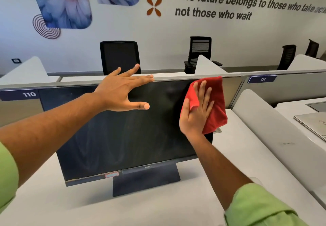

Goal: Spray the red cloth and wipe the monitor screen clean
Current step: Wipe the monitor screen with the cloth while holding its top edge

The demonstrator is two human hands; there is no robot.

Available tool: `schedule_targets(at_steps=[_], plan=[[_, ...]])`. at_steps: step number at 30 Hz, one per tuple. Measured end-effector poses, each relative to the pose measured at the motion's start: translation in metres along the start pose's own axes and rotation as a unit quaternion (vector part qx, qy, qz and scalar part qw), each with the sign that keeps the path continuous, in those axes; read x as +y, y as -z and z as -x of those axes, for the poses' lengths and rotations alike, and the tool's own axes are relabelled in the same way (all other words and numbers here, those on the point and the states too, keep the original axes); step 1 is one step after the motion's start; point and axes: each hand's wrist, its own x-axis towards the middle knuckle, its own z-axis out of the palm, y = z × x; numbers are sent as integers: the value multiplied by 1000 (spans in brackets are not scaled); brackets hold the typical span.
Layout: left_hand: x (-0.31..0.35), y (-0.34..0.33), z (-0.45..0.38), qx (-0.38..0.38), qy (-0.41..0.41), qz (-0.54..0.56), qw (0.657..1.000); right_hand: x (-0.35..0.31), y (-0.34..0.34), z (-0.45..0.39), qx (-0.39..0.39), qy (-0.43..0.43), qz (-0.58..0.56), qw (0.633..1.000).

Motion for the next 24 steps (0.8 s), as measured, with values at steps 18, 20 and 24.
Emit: schedule_targets(at_steps=[18,20,24], plan=[[1,0,-3,7,5,1,1000,-35,-1,-37,7,-69,-24,997],[0,0,-1,10,5,-3,1000,-46,-8,-24,0,-23,-23,999],[-1,0,1,14,6,-1,1000,-48,-20,26,-79,234,52,968]])
